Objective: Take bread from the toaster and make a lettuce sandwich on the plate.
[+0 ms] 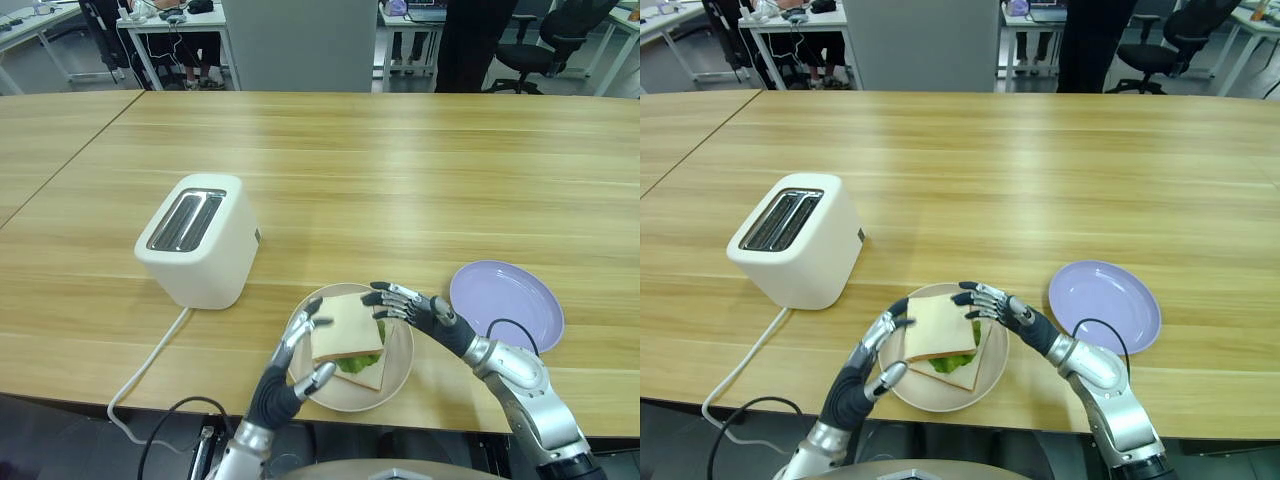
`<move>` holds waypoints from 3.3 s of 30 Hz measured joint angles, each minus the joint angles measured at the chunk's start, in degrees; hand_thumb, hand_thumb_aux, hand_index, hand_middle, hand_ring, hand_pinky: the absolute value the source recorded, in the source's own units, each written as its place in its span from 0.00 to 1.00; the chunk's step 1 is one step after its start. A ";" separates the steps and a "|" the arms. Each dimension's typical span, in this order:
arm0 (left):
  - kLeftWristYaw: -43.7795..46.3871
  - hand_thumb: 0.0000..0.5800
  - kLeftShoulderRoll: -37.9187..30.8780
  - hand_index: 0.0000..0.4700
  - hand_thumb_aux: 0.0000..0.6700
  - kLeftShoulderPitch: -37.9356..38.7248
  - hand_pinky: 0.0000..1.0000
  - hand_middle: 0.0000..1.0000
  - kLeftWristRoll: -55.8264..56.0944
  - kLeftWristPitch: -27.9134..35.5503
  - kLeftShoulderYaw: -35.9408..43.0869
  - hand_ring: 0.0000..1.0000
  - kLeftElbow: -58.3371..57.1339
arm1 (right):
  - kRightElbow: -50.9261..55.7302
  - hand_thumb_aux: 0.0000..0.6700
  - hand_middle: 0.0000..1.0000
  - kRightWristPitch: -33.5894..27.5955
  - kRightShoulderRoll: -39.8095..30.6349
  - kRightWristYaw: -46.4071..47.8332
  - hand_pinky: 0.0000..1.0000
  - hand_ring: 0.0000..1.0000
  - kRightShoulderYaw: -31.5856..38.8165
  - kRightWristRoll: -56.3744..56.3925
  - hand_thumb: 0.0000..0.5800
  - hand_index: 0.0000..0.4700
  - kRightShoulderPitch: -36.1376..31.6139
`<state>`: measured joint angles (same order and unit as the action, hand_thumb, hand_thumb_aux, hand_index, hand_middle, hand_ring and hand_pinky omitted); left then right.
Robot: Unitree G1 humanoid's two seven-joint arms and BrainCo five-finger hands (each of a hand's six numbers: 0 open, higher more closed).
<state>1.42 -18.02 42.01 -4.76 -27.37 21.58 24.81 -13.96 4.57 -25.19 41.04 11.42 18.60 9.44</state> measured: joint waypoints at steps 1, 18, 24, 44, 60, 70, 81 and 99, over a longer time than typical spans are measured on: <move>1.62 1.00 -1.11 0.98 1.00 1.40 0.00 0.00 1.83 -0.11 0.61 0.00 0.02 | -0.51 1.00 0.76 0.38 -0.73 1.12 0.76 0.76 0.23 -0.04 1.00 0.98 0.67; 16.67 1.00 -11.01 0.98 1.00 9.23 0.13 0.13 10.49 0.56 0.63 0.13 -3.26 | 0.57 1.00 1.00 4.33 -7.82 13.40 1.00 1.00 9.24 -3.84 1.00 0.98 12.79; 17.02 1.00 -10.31 0.98 1.00 8.87 0.13 0.13 9.91 5.01 -1.33 0.13 -5.05 | 3.92 1.00 1.00 0.41 -4.35 8.84 1.00 1.00 10.26 -7.70 1.00 0.98 10.72; 17.43 1.00 -7.74 0.98 1.00 8.90 1.00 1.00 7.77 11.56 -5.36 1.00 -4.17 | 7.84 1.00 1.00 -1.68 -2.47 4.21 1.00 1.00 10.31 -11.39 1.00 0.98 7.82; 18.72 1.00 -4.79 0.98 1.00 5.60 1.00 1.00 6.78 14.07 -4.29 1.00 -5.36 | 7.83 1.00 1.00 -0.96 -2.57 3.78 1.00 1.00 10.31 -13.17 1.00 0.98 8.11; 20.32 1.00 -3.89 0.98 1.00 -1.18 1.00 1.00 2.88 21.93 0.32 1.00 -8.36 | 7.74 1.00 1.00 -1.64 -1.68 2.50 1.00 1.00 10.37 -13.36 1.00 0.98 8.22; 21.72 1.00 -2.81 0.98 1.00 -8.05 1.00 1.00 2.48 27.55 0.52 1.00 -10.32 | 10.30 1.00 1.00 -6.93 4.19 -2.69 1.00 1.00 10.54 -15.76 1.00 0.98 2.84; 22.34 1.00 -4.96 0.98 1.00 -15.61 1.00 1.00 6.02 37.56 -9.46 1.00 -3.88 | 18.07 1.00 1.00 -10.38 10.20 -6.81 1.00 1.00 10.06 -17.71 1.00 0.98 -4.65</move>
<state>23.76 -22.98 26.40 1.27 10.19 12.12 20.93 4.11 -5.82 -14.99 34.23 21.48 0.89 4.79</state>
